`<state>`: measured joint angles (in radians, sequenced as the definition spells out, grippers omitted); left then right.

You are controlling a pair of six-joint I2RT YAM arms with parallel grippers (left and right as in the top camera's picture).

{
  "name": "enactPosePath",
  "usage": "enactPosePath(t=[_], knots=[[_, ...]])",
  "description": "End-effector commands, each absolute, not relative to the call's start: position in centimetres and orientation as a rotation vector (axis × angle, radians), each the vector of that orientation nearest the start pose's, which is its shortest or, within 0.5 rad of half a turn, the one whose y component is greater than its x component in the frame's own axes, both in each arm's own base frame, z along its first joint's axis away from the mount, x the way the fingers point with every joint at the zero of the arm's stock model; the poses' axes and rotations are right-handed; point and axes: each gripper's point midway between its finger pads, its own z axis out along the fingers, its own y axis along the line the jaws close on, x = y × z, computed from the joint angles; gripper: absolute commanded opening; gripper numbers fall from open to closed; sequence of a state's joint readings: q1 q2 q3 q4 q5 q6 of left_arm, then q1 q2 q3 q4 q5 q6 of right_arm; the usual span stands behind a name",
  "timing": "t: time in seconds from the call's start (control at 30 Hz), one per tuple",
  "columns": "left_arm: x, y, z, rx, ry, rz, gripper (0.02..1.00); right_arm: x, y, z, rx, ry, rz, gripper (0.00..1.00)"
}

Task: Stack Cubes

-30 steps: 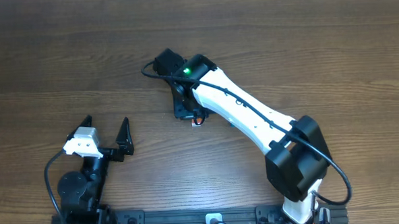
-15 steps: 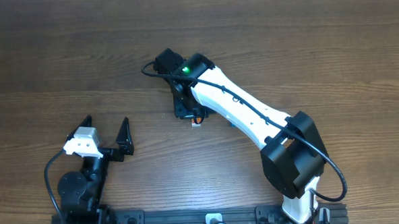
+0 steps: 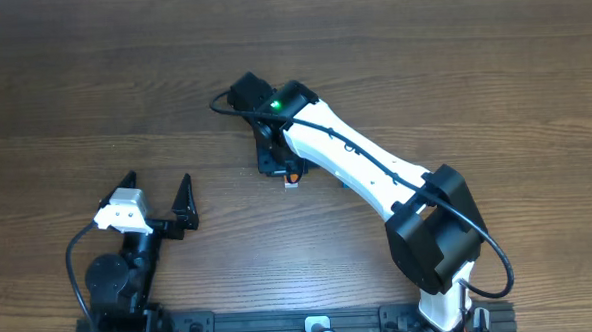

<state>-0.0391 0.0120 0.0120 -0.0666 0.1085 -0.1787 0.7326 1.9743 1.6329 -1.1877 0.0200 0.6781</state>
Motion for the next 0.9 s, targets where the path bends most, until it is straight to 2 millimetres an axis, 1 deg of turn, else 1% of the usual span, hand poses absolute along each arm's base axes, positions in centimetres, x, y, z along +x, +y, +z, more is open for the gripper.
enactPosePath(t=[0.03,0.4,0.73,0.83,0.9], knots=[[24.4,-2.9,15.9,-0.018,1.64,-0.245,0.996,28.6,25.4,8.0,-0.077,3.11,0.009,0.009],[24.4,-2.9,15.9,-0.018,1.64,-0.245,0.996,28.6,25.4,7.8,-0.074,3.111,0.007,0.016],[24.4,-2.9,15.9,-0.018,1.64,-0.245,0.998,28.3,25.2,6.9,-0.055,3.119,-0.003,0.027],[24.4,-2.9,15.9,-0.018,1.64,-0.245,1.0,28.2,25.1,6.8,-0.051,3.121,-0.005,0.062],[24.4,-2.9,15.9,-0.018,1.64,-0.245,1.0,28.2,25.1,6.7,-0.05,3.121,-0.004,0.132]])
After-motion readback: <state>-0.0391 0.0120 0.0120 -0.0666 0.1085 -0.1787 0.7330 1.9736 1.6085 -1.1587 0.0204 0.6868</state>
